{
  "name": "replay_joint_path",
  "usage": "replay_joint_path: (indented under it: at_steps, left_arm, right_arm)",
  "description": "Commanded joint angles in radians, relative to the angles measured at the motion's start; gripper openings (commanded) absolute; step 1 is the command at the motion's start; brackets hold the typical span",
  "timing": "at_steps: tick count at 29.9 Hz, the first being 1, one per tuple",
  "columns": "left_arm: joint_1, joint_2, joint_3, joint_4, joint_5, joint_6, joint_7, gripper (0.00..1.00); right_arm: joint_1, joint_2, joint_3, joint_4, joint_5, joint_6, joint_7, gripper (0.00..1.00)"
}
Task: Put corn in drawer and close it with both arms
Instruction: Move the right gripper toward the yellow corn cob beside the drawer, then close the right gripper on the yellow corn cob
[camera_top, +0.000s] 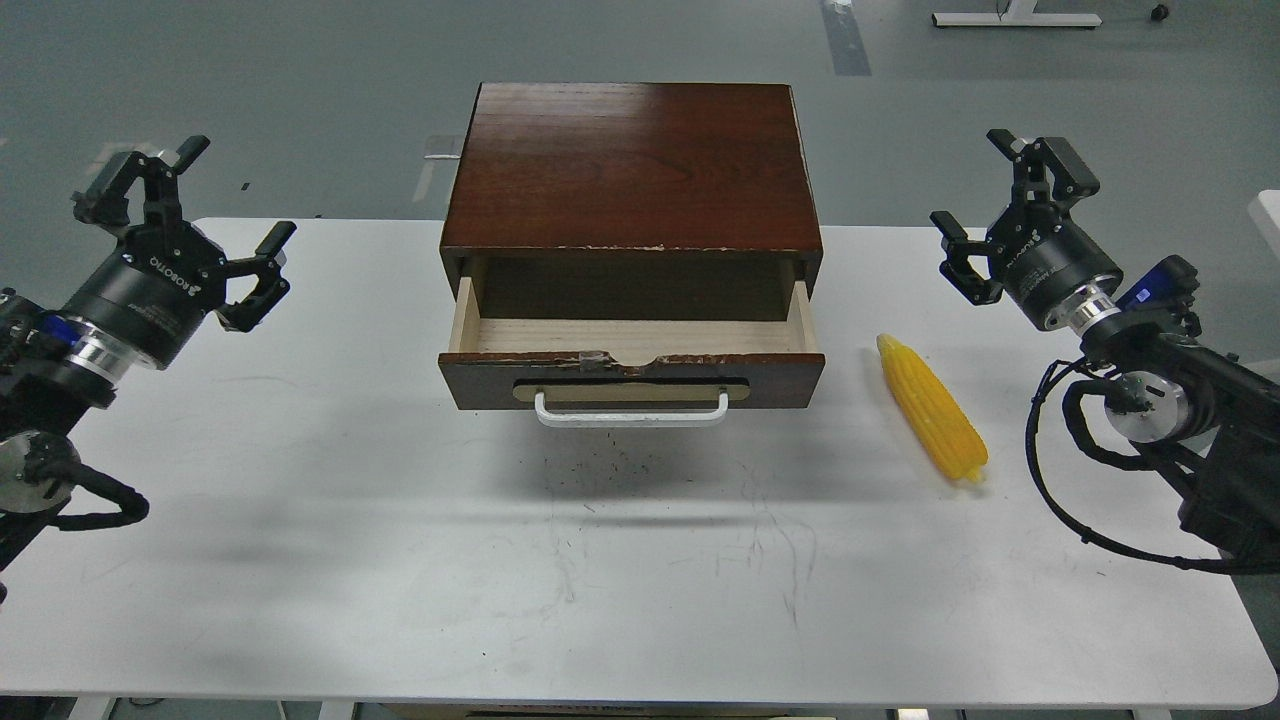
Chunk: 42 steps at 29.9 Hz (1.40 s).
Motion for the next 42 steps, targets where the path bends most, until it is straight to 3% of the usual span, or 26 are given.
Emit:
replay_joint_path:
  at_steps: [1, 9, 17, 22, 28, 34, 42]
  left_arm:
    - [0.000, -0.010, 0.001, -0.002, 0.000, 0.000, -0.001, 1.00]
    - [-0.002, -0.008, -0.009, -0.013, 0.002, 0.000, -0.001, 1.00]
    - [-0.006, -0.008, -0.010, -0.019, 0.010, 0.000, -0.001, 1.00]
    - [-0.006, -0.007, -0.010, -0.020, 0.011, 0.000, -0.001, 1.00]
    - [-0.006, -0.001, -0.010, -0.020, 0.011, 0.000, -0.001, 1.00]
    - [-0.006, 0.001, -0.009, -0.020, 0.011, 0.000, -0.001, 1.00]
    - [-0.006, 0.001, -0.010, -0.020, 0.011, 0.000, -0.001, 1.00]
  right_arm:
    - [0.004, -0.003, -0.003, 0.006, -0.004, 0.021, 0.000, 1.00]
    - [0.145, -0.124, -0.047, 0.047, -0.027, 0.039, 0.000, 1.00]
    - [0.456, -0.259, -0.380, 0.125, -0.350, 0.027, 0.000, 1.00]
    - [0.518, -0.261, -0.480, 0.138, -0.770, -0.010, 0.000, 1.00]
    - [0.509, -0.241, -0.662, 0.141, -1.089, -0.116, 0.000, 1.00]
    - [0.501, -0.184, -0.857, 0.138, -1.192, -0.199, 0.000, 1.00]
    - [0.487, -0.130, -0.926, 0.132, -1.232, -0.208, 0.000, 1.00]
